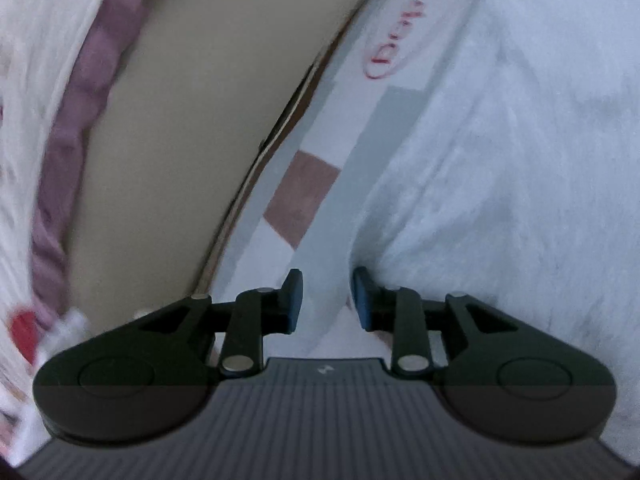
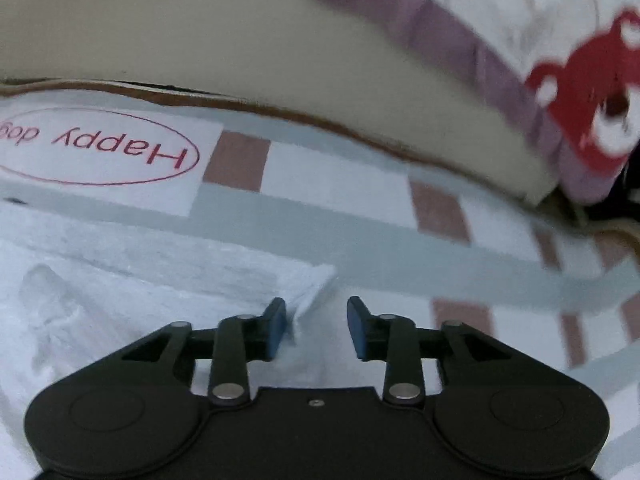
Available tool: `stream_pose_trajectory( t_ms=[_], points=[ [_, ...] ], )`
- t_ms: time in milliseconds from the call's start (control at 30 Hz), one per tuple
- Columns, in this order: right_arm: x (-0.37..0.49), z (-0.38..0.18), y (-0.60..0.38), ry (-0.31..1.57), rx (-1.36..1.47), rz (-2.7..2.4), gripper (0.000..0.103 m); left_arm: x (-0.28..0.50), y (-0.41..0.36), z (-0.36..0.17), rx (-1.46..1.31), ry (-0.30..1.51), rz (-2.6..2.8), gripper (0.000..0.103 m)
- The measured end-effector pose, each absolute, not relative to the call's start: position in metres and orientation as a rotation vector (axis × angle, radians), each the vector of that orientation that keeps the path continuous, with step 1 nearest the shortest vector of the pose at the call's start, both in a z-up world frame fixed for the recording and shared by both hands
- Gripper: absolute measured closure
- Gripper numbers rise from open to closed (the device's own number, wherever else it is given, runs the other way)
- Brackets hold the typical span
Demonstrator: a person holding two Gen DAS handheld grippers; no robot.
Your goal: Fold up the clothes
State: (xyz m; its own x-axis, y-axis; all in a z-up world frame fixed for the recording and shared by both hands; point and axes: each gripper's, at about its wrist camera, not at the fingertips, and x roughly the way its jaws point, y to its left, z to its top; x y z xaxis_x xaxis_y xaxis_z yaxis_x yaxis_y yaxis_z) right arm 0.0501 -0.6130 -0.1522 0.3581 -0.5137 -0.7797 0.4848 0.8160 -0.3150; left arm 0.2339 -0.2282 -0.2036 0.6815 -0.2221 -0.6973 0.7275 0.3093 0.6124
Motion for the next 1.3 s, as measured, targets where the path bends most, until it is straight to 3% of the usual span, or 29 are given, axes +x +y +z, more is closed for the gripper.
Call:
stream_pose_trajectory(
  t_ms=[100, 300, 400, 467, 500, 600, 700, 767, 900, 1000, 1100, 1167, 1233, 1267, 1300],
  points=[
    [0.039, -0.139, -0.616, 0.939, 0.021, -0.7, 0.065, 0.26, -0.22, -0.189, 0.879, 0.669, -0.634, 0.049],
    [0.029, -0.12, -0.61, 0.824, 0.096, -0.633, 0.065, 0.318, -0.178, -0.172, 0.205, 0.978, -0.619, 0.052],
    [0.029, -0.119, -0.611, 0.806, 0.266, -0.461, 0.064, 0.328, -0.164, -0.171, 0.102, 1.031, -0.638, 0.052],
    [0.032, -0.125, -0.604, 0.849, 0.316, -0.36, 0.055, 0.328, -0.162, -0.169, 0.147, 1.018, -0.638, 0.049],
    [0.034, -0.128, -0.599, 0.878, 0.331, -0.311, 0.041, 0.328, -0.162, -0.169, 0.174, 1.016, -0.631, 0.042],
    [0.038, -0.143, -0.571, 0.98, 0.216, -0.236, 0.04, 0.335, -0.157, -0.175, 0.084, 1.071, -0.63, 0.041],
    [0.033, -0.152, -0.549, 1.023, 0.112, -0.169, 0.04, 0.335, -0.162, -0.179, 0.062, 1.12, -0.71, 0.051],
    [0.033, -0.154, -0.545, 1.029, 0.077, -0.162, 0.04, 0.319, -0.175, -0.175, 0.23, 1.092, -0.753, 0.055],
    [0.039, -0.159, -0.545, 1.016, 0.064, -0.191, 0.038, 0.283, -0.194, -0.163, 0.552, 1.033, -0.814, 0.09],
    [0.049, -0.165, -0.547, 0.994, 0.076, -0.234, 0.031, 0.277, -0.195, -0.154, 0.653, 1.042, -0.799, 0.093],
    [0.051, -0.17, -0.551, 0.969, 0.117, -0.279, 0.02, 0.297, -0.179, -0.151, 0.518, 1.194, -0.756, 0.093],
    [0.048, -0.173, -0.554, 0.947, 0.167, -0.277, 0.024, 0.296, -0.168, -0.146, 0.394, 1.225, -0.86, 0.089],
    [0.041, -0.172, -0.55, 0.913, 0.166, -0.234, 0.042, 0.278, -0.17, -0.142, 0.422, 1.164, -0.952, 0.074],
    [0.038, -0.171, -0.546, 0.901, 0.14, -0.204, 0.062, 0.267, -0.173, -0.142, 0.46, 1.125, -0.983, 0.06],
    [0.035, -0.17, -0.542, 0.891, 0.118, -0.174, 0.097, 0.256, -0.177, -0.142, 0.488, 1.092, -1.009, 0.054]
  ],
)
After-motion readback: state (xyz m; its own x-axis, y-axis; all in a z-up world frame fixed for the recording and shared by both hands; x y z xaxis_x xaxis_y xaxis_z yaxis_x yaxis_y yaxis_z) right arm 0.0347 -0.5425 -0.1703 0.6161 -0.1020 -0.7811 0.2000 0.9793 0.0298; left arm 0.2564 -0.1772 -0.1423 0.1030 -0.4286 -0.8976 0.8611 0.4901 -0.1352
